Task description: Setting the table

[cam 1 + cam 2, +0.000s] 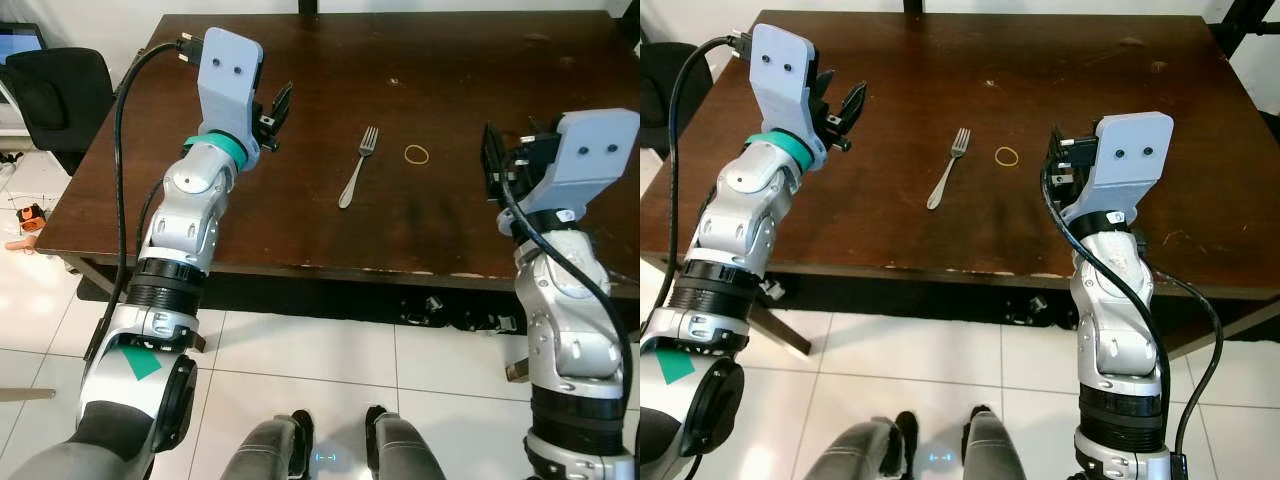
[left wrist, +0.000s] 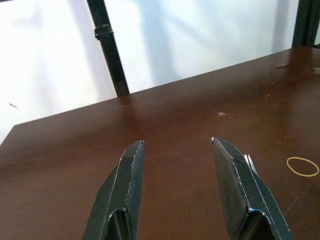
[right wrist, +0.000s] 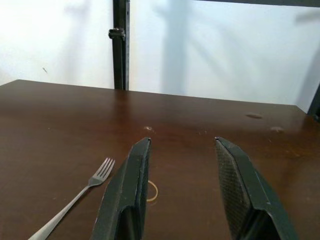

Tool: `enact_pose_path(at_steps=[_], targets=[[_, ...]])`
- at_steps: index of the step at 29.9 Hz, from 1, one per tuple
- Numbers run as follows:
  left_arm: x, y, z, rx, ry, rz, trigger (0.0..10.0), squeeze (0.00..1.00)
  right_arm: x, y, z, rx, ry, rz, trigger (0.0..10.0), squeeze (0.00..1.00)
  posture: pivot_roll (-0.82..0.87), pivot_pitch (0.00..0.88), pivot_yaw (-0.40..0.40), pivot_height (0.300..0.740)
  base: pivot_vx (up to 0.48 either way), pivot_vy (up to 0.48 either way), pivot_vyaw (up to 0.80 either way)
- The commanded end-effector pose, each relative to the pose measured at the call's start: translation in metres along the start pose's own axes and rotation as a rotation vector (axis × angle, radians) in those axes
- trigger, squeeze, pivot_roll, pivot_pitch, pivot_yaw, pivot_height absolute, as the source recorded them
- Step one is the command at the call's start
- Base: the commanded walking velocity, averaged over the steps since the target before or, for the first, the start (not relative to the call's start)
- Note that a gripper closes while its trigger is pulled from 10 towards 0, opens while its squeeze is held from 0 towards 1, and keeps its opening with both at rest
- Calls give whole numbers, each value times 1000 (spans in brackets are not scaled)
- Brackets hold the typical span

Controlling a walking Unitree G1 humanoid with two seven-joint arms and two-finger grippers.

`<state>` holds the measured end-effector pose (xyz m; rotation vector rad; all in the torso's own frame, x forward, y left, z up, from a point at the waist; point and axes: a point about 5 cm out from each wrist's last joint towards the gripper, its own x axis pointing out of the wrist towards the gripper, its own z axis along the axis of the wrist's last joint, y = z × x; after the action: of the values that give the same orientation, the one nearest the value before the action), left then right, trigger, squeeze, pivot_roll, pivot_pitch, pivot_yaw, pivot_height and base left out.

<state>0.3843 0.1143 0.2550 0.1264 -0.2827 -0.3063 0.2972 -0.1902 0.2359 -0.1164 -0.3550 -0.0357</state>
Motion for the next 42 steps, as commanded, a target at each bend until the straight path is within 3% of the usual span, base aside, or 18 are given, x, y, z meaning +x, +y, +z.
enact_pose_path(at_steps=[1, 6, 17, 24, 35, 42], targets=[[-1, 0, -6, 2, 20, 5, 10000, 16, -2, -2, -1, 4, 1, -11, 10000, 0, -103, 44, 122, 740, 259, -401, 0], [1, 0, -5, -20, 19, 8, 10000, 0, -3, -3, -3, 4, 6, -14, 10000, 0, -109, 41, 125, 740, 280, -380, 0], [1, 2, -4, -70, 26, 7, 10000, 0, -4, -5, -4, 0, 9, -12, 10000, 0, -108, 43, 123, 740, 0, 0, 0], [2, 0, -4, -75, 23, -7, 10000, 0, -4, -5, -4, 2, 10, -9, 10000, 0, -110, 47, 123, 740, 0, 0, 0], [2, 1, -4, -70, 28, -3, 10000, 0, -3, -5, -4, 1, 10, -8, 10000, 0, -111, 49, 122, 740, 0, -440, 0], [3, 0, -6, -80, 41, 2, 10000, 0, -3, -4, -4, 0, 10, -5, 10000, 0, -114, 49, 122, 740, 0, 0, 0]])
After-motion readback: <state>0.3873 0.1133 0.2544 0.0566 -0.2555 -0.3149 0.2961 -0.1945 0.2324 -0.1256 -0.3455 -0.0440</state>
